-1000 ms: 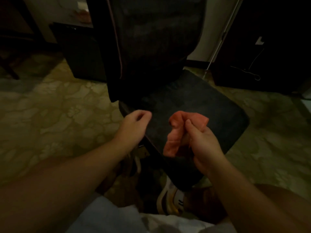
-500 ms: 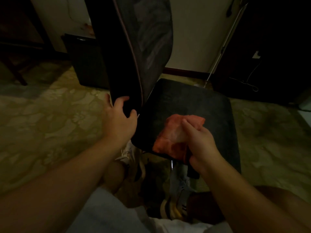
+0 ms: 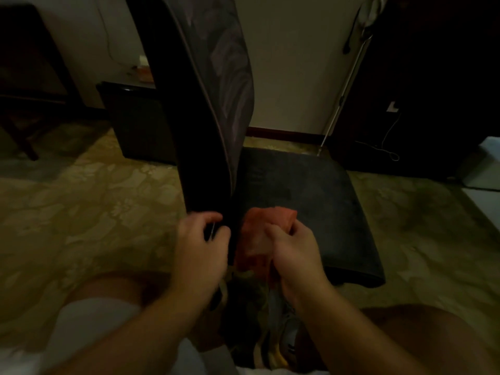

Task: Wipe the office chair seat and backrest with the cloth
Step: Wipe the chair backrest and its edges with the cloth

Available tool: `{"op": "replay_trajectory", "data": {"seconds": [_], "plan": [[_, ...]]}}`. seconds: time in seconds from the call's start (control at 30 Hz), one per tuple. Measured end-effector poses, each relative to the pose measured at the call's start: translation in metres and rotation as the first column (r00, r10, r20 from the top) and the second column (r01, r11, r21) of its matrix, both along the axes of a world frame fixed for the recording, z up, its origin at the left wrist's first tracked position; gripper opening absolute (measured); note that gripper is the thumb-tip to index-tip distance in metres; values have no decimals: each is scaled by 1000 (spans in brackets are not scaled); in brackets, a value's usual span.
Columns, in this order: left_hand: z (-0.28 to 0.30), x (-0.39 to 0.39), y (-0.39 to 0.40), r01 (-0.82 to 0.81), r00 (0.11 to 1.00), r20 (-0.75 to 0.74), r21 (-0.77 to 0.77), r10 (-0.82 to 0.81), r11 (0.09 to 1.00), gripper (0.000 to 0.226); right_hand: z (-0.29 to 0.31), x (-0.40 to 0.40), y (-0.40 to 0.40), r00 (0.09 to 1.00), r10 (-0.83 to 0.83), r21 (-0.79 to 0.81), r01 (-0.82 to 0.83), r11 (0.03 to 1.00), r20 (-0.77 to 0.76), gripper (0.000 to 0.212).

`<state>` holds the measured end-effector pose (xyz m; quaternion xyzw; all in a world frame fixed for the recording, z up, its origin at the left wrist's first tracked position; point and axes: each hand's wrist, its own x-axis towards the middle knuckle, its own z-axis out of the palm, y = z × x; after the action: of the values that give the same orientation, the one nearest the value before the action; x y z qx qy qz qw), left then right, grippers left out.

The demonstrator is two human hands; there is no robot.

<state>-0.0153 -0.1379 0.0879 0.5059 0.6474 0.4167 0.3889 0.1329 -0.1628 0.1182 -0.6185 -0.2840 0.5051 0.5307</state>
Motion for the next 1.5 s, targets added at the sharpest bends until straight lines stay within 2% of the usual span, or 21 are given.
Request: {"op": "replay_trajectory", "data": {"seconds": [0.07, 0.13, 0.23, 0.33, 0.4, 0.47, 0.53, 0.6, 0.67, 0.73, 0.77, 0.83, 0.9, 1.0, 1.03, 1.1, 1.2, 1.37, 1.5], "plan": [[5, 14, -29, 124, 975, 193, -82, -106, 989, 12, 6, -4, -13, 995, 96, 10, -96, 995, 33, 12], [16, 23, -43, 256, 876, 458, -172, -153, 951, 23, 11, -5, -26, 980, 187, 16, -189, 982, 60, 16], [27, 21, -46, 310, 749, 648, -160, -137, 937, 33, 17, -4, -37, 953, 303, 45, -302, 952, -20, 20], [28, 22, -48, 299, 679, 722, -106, -134, 948, 34, 21, 2, -35, 966, 257, 95, -259, 961, 39, 23], [30, 22, -45, 295, 614, 782, -100, -109, 950, 40, 28, 4, -30, 972, 217, 110, -226, 968, 88, 48], [38, 19, -40, 314, 560, 815, -44, -148, 948, 48, 35, 3, -25, 967, 255, 105, -256, 961, 18, 68], [49, 13, -34, 333, 559, 799, 28, -222, 942, 48, 48, -5, -21, 944, 328, 124, -328, 937, 13, 49], [61, 6, -26, 346, 564, 781, 72, -269, 936, 42, 59, -16, -17, 938, 324, 143, -340, 930, 122, 24], [66, 0, -15, 292, 653, 712, 78, -258, 953, 28, 64, -26, -9, 930, 275, 170, -320, 932, 243, 17], [64, -13, -6, 215, 790, 573, 72, -217, 974, 23, 67, -33, 5, 943, 204, 180, -255, 950, 262, 17], [57, -22, 0, 189, 864, 459, 89, -208, 978, 25, 64, -35, 16, 969, 144, 173, -179, 968, 201, 18], [43, -48, 12, 139, 986, 69, 145, -150, 980, 28, 55, -31, 43, 1000, -27, 140, 26, 990, 9, 18], [37, -73, 25, 177, 951, -283, 172, -124, 969, 34, 44, -26, 71, 973, -192, 87, 204, 975, -128, 20], [44, -88, 42, 372, 779, -540, -9, -318, 928, 53, 35, -20, 107, 949, -255, -22, 255, 967, -185, 16], [47, -87, 47, 417, 725, -572, -79, -384, 906, 56, 32, -18, 117, 950, -249, -41, 246, 968, -186, 15], [51, -85, 58, 456, 679, -588, -130, -439, 880, 56, 29, -17, 131, 957, -225, -63, 217, 974, -181, 15], [50, -77, 67, 478, 676, -597, -90, -432, 874, 53, 16, -13, 137, 970, -219, -64, 213, 975, -103, 16], [38, -62, 75, 430, 663, -656, -60, -360, 901, 40, -25, 0, 128, 977, -174, -198, 148, 969, -124, 23], [28, -54, 78, 360, 703, -655, -7, -276, 933, 34, -66, 3, 122, 974, -125, -336, 56, 940, -186, 27]]}}
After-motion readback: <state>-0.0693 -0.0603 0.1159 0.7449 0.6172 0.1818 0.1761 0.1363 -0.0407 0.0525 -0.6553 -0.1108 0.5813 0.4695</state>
